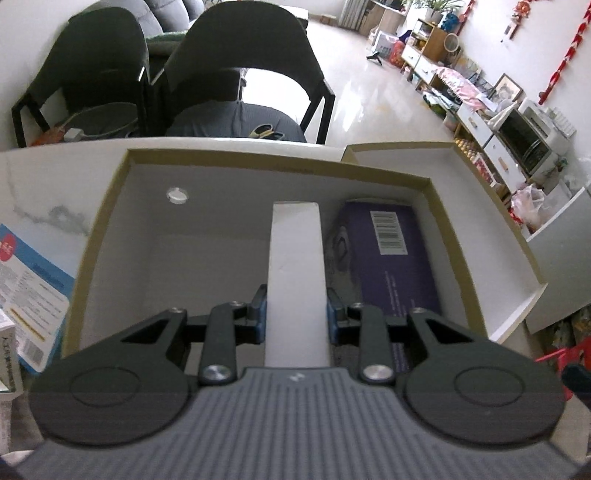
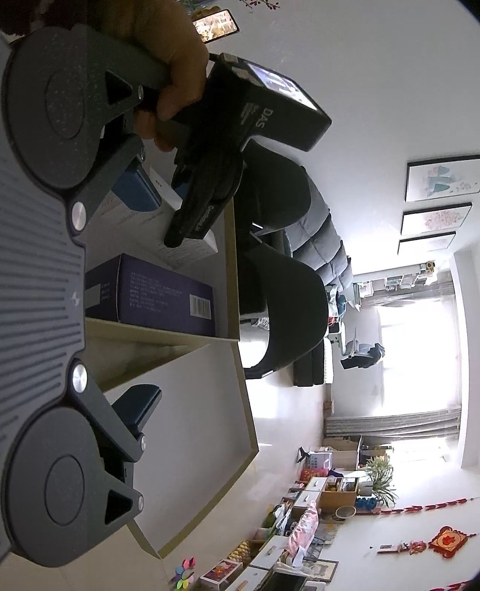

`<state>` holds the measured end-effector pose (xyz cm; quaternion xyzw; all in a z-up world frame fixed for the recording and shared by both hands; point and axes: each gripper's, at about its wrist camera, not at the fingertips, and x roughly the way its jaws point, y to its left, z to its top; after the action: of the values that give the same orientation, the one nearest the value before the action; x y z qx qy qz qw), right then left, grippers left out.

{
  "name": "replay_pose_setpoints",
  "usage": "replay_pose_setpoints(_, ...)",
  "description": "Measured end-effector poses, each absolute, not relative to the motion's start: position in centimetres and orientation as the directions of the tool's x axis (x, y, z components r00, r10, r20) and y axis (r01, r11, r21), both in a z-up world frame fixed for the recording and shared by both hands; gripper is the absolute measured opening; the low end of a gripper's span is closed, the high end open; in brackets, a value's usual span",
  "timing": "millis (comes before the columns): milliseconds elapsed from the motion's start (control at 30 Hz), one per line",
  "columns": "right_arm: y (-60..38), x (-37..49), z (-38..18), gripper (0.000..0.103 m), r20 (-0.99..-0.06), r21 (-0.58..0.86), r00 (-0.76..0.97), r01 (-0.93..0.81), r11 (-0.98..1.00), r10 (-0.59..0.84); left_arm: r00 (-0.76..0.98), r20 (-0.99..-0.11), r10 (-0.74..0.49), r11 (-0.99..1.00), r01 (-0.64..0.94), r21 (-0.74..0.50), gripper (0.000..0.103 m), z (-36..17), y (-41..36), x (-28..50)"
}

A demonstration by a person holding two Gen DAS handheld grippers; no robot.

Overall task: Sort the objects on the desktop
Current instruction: 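Lower the white box into the beige box beside the purple box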

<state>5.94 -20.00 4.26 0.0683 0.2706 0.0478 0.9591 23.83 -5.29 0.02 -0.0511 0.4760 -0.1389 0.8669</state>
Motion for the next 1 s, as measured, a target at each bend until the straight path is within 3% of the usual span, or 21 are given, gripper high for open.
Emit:
replay_pose_setpoints(567,-20.7,6.3,4.1,0.100,-0.515,0.171,0.848,-0.038,0.984,0.122,0.470,-0.833,-0.292,0.955,0.199,-0.222,0.028,-0.9,-7.3,24.4)
replay_pose_setpoints(667,-20.6,6.2,4.2,0.100,-0.514,0.172,0.849,-0.040,0.984,0.124,0.469,-0.835,-0.286,0.955,0.215,-0.206,0.036,-0.8,-7.1,24.3)
replay_pose_setpoints(833,-20.7,6.2,4.4,0.101,-0.510,0.171,0.851,-0.043,0.984,0.125,0.468,-0.838,-0.279,0.950,0.262,-0.170,0.062,-0.6,-6.6,23.9)
replay_pose_setpoints(1000,-20.2,6.0,4.5,0.101,-0.508,0.174,0.851,-0.050,0.984,0.133,0.453,-0.839,-0.301,0.935,0.312,-0.168,0.074,-0.4,-5.8,23.3)
